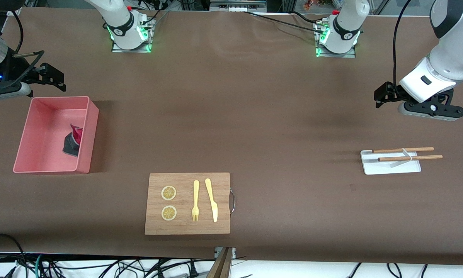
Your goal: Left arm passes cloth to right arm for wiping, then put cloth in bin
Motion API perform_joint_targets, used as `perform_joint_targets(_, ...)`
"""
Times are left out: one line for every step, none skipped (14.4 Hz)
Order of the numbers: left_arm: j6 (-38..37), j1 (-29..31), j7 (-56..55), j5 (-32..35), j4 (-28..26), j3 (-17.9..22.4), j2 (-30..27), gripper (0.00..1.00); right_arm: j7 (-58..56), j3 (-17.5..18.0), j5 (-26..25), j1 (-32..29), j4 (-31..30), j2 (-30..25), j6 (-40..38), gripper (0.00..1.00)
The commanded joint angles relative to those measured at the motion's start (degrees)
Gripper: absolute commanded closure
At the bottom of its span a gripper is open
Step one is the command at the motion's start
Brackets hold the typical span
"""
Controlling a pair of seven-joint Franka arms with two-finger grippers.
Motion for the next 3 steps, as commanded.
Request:
perform_joint_targets(-1.29,-0.10,-0.59,0.27,1.88,-0.10,0.88,0.00,-0.44,1.11,0.54,-1.31,2.84,1.08,-1.34,0.00)
perform_joint_targets(-1.29,-0.10,-0.59,0.18,1.79,-0.01,0.88,0.00,-0.53,1.02,0.54,-1.22,3.29,1.60,-1.34,0.00)
perform_joint_targets(-1.37,-0.10,-0.59,0.18,1.88,-0.01,0.88,0.00,-0.44,1.11,0.54,-1.13,3.38,1.61,-1.43,0.00)
